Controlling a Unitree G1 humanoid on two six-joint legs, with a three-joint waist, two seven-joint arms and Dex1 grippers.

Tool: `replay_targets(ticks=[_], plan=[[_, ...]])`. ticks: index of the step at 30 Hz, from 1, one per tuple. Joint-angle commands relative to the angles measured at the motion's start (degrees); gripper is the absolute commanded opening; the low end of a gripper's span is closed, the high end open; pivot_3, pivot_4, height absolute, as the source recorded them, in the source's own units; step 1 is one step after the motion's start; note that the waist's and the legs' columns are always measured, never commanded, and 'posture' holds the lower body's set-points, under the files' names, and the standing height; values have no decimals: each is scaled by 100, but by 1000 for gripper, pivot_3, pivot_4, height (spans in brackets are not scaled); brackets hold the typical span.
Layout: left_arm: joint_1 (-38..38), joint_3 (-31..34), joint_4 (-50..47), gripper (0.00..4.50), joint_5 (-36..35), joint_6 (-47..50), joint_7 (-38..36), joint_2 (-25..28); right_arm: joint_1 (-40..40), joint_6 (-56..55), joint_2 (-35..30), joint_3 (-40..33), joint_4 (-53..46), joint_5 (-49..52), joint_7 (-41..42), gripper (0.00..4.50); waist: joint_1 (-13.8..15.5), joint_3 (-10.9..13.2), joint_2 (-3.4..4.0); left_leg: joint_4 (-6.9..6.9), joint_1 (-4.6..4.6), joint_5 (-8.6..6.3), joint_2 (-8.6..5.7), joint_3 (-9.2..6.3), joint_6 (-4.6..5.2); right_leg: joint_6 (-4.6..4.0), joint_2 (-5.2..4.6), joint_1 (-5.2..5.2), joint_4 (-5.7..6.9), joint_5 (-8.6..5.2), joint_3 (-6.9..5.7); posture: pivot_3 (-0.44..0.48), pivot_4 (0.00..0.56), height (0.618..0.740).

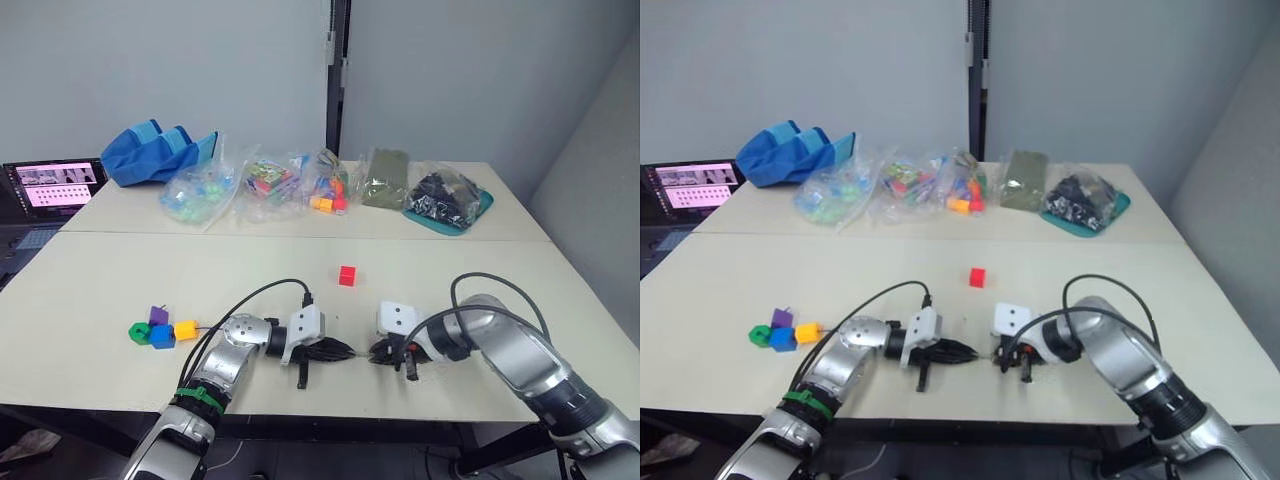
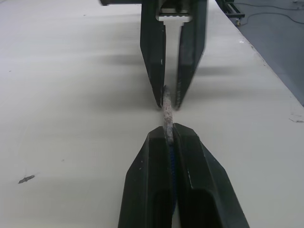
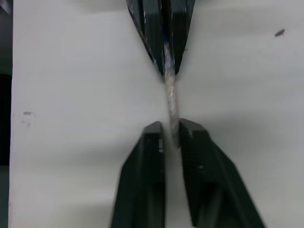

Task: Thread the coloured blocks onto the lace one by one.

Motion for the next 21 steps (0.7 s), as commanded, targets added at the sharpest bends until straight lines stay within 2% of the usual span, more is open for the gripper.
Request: replay_targets(ticks=[1, 2, 5, 8, 11, 12, 15, 21], plan=[[-27, 93, 208, 0, 1, -64, 45, 77, 311, -427, -240, -530, -344, 89, -158, 1977, 0, 0, 0, 0, 0, 0, 0, 0, 0, 0, 0, 0, 1, 0, -1, 0, 150, 740], [-32, 111, 231, 0, -18, -70, 41, 82, 418, -611, -280, -662, -375, 76, -242, 2316, 1, 0, 0, 0, 0, 0, 0, 0, 0, 0, 0, 0, 1, 0, 0, 0, 150, 740], [-63, 198, 340, 0, -24, -343, 55, 125, 1169, -746, -205, -1726, -648, 612, -540, 3314, 4, 0, -1, -1, 1, 0, 0, 0, 0, 0, 0, 0, 0, 0, -1, 0, 150, 740], [-60, 296, 407, 0, -85, -541, 71, 121, 1881, -884, 138, -2606, -792, 1182, -832, 3314, -21, -1, -4, -2, 1, 0, 0, -1, 0, -1, 0, 2, 0, 0, -1, 0, 150, 740], [8, 402, 375, 0, -188, -525, 27, 169, 2833, -1645, 97, -3014, -969, 902, -1060, 3314, -11, -2, -4, -2, 4, 0, -1, -1, 0, 0, 0, 6, 0, 0, 0, 0, 150, 740], [22, 417, 369, 0, -205, -521, 14, 184, 2975, -1787, 89, -3051, -1016, 852, -1123, 3314, -12, -1, -4, -2, 4, 0, 0, -1, 1, 0, 0, 7, -2, 0, -1, 0, 150, 740], [215, 592, 87, 0, -482, -288, -44, 254, 3353, -1506, 827, -3696, -1146, 1585, -1760, 3314, -81, -2, -2, -3, 10, 0, 0, 0, 1, 1, 2, 6, 2, 0, 3, 0, 150, 740], [614, 802, -564, 0, -798, 205, -4, 459, 3801, -1501, 1389, -3908, -1163, 1672, -2443, 3314, -53, -2, -2, -5, 8, 0, 0, 0, 0, 0, 0, 7, 2, 1, 3, 0, 150, 740]])
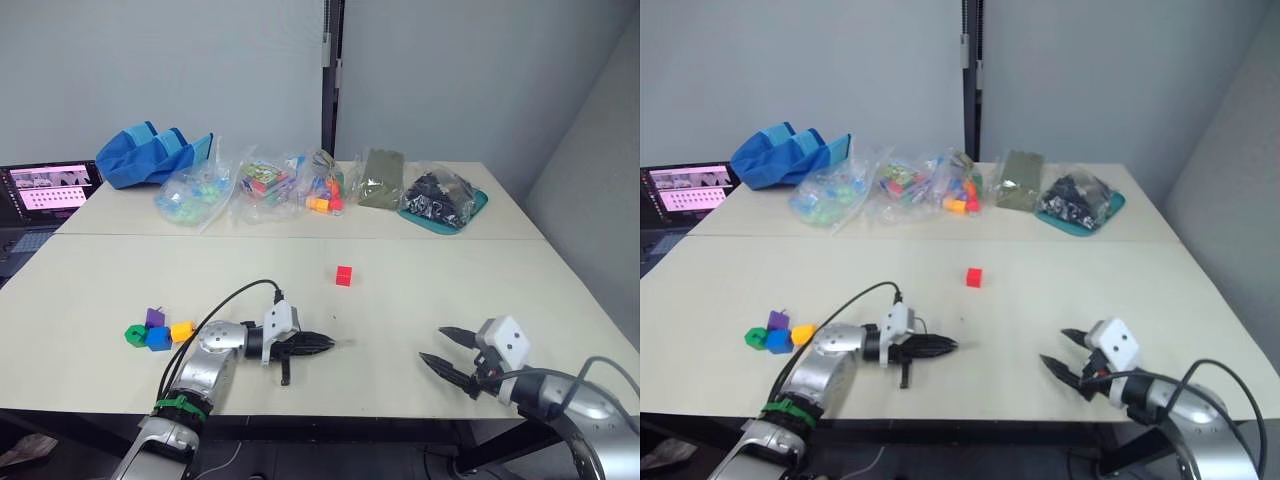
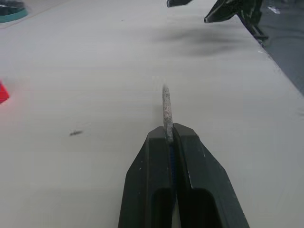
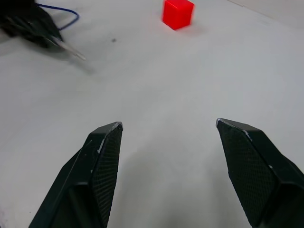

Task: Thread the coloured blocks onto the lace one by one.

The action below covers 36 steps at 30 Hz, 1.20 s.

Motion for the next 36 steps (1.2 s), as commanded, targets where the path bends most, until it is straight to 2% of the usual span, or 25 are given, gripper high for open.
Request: replay_targets(ticks=[1, 6, 13, 19, 22, 29, 36], plan=[[157, 166, -507, 0, -239, 264, 39, 123, 12, 5, 188, -210, -229, 294, -340, 3314, -4, 0, 0, 0, 1, 0, 0, 0, 0, 0, 0, 0, 1, 0, 0, 0, 150, 740], [399, 251, -850, 0, -313, 417, 109, 237, -77, 28, 298, -59, -210, 329, -603, 3314, 7, 0, 0, 0, 0, 0, 0, 0, 0, 0, 0, 1, -1, 0, 0, 0, 150, 740], [718, 475, -1480, 0, -413, 663, 561, 350, -1711, 337, 504, 701, 606, 47, -1035, 3314, -17, 0, 1, -3, 3, 0, 1, 0, 0, 0, 0, -1, 1, 1, 1, 0, 150, 740], [1110, 601, -2081, 0, -420, 856, 898, 511, -3061, 205, 787, 1347, 1812, -292, -1094, 3314, 36, 1, 0, -8, -2, -1, 0, 0, 0, -1, -1, -2, -5, 0, -1, 0, 150, 740], [1332, 684, -2306, 0, -432, 923, 1071, 561, -3950, -12, 989, 1769, 2788, -607, -962, 3314, -6, 2, 2, -5, -2, 0, 0, 1, 0, -2, 0, -4, -3, 2, 0, 0, 150, 740], [1645, 668, -2611, 0, -409, 964, 1293, 591, -4893, -532, 1294, 2178, 4192, -999, -742, 3314, 18, 2, 3, -12, -5, -1, 1, 1, 1, -3, -1, -9, -5, 1, -1, 0, 150, 740], [1772, 654, -2746, 0, -401, 990, 1445, 615, -5690, -1170, 1837, 2199, 5793, -1433, -1289, 3314, -20, 4, 6, -12, -5, -1, 1, 1, 1, -5, 0, -16, 2, 3, -1, 0, 150, 740]])
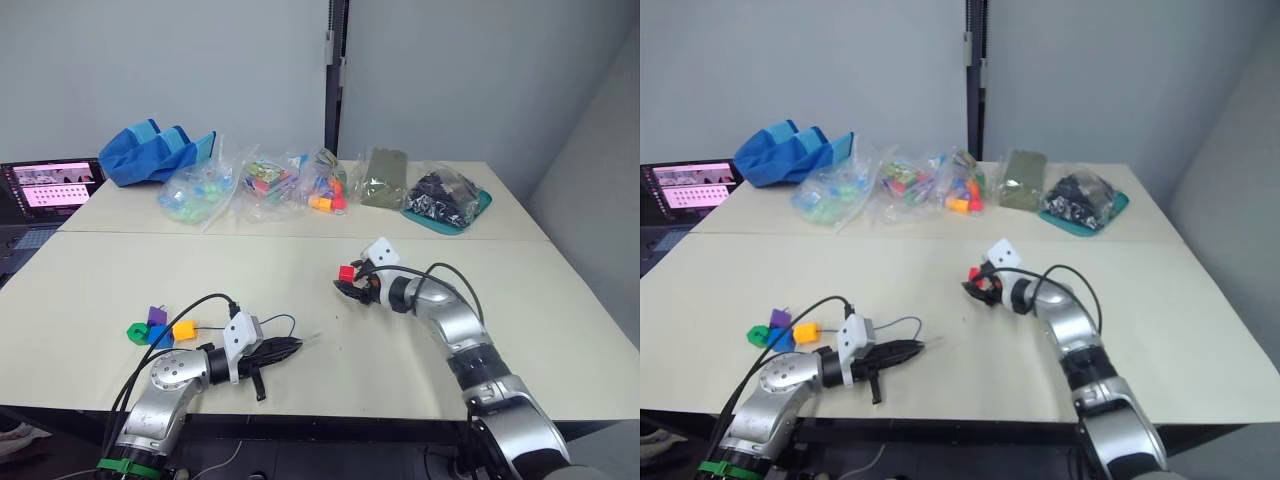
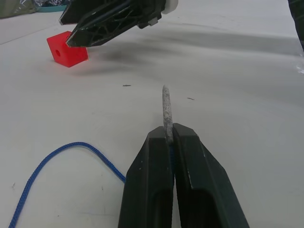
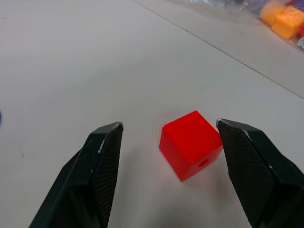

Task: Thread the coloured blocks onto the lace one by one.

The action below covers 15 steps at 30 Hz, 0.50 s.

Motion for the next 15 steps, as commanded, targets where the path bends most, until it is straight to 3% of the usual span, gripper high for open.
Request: replay_targets(ticks=[1, 9, 15], plan=[[11, 46, -236, 0, -84, -8, 88, 28, -311, -498, 109, -77, 411, -164, -207, 3314, -7, 0, 0, -4, 0, 0, 1, 0, 0, -1, 1, -2, 1, -1, 0, 0, 150, 740], [-2, 39, -135, 0, -87, -56, 73, 80, -618, -629, 199, -317, 845, -60, -244, 3314, 3, 1, 2, -5, -3, 0, 0, 0, 0, -1, 0, -3, -1, -1, -1, 0, 150, 740], [-40, 0, -70, 0, -82, -73, 31, 69, -291, 29, 745, -1146, -50, 495, -1347, 3314, -4, 1, 2, -10, -3, 0, 1, 0, 0, -1, 0, -7, 0, -1, -1, 0, 150, 740]])
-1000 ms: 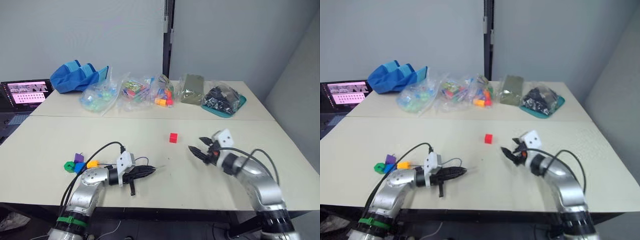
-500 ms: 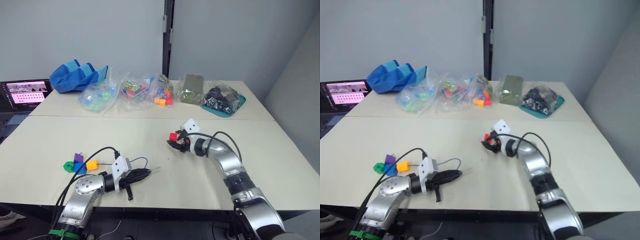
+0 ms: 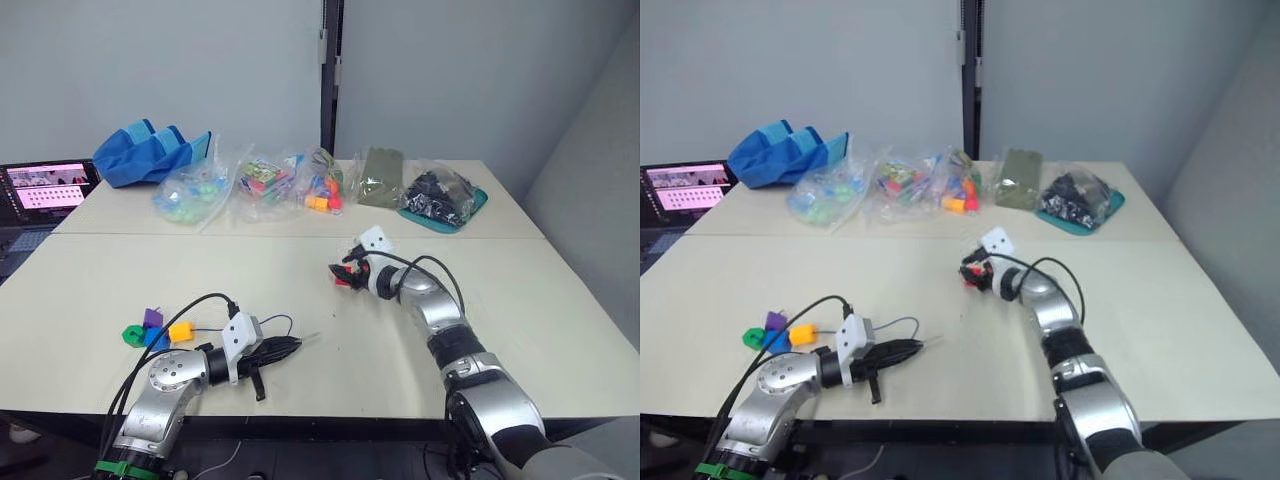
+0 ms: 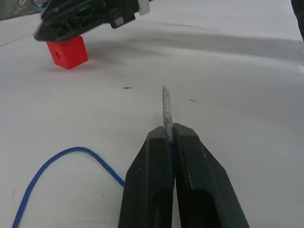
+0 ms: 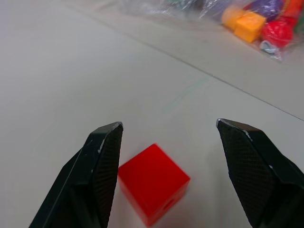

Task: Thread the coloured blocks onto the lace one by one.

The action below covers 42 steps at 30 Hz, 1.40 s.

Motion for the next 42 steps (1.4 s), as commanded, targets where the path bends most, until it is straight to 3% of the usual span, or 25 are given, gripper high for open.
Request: replay_targets(ticks=[1, 6, 13, 17, 18, 36, 42], plan=[[-61, 2, -48, 0, -76, -79, -43, 25, 256, 278, 275, -345, -946, 241, -714, 3314, 3, 0, 0, -1, 0, 0, 0, 0, 0, 0, 0, 0, 0, 0, 0, 0, 150, 740], [-209, -94, 70, 0, -39, -90, -119, -6, 979, 731, 641, -280, -2288, -112, -1851, 3314, 30, 0, 0, 0, -6, 0, 0, 0, 0, 0, 0, -4, -1, 0, 0, 0, 150, 740], [-330, -159, 205, 0, -34, -107, -229, 29, 1414, 1136, 958, 148, -2834, -354, -2121, 3314, -13, 0, 1, 0, -9, 0, 1, 0, 0, -1, 1, -12, 5, 0, 1, 0, 150, 740], [-377, -169, 224, 0, -51, -79, -266, 35, 1430, 1054, 1000, 8, -2880, -217, -2107, 4484, -3, 0, 1, 0, -14, 0, 1, 0, 0, -1, 0, -15, 4, -1, 1, 0, 150, 740], [-390, -162, 237, 0, -41, -83, -249, 29, 1421, 1047, 997, 6, -2854, -230, -2115, 4484, 2, 0, 1, 0, -14, 0, 0, 0, 0, -1, 0, -15, 4, 0, 1, 0, 150, 740], [-561, -112, 337, 0, -50, -49, -248, 98, 243, -288, 1087, -401, 246, -209, -1985, 4484, -14, 0, 1, -7, -15, 0, 0, 0, 0, -1, 0, -17, 0, 0, 0, 0, 150, 740], [-554, -107, 348, 0, -44, -49, -247, 111, 299, -447, 1151, -374, 211, -240, -2030, 2622, -13, 0, 2, -7, -15, 0, 1, 0, 0, -1, 0, -17, 0, 0, 0, 0, 150, 740]])
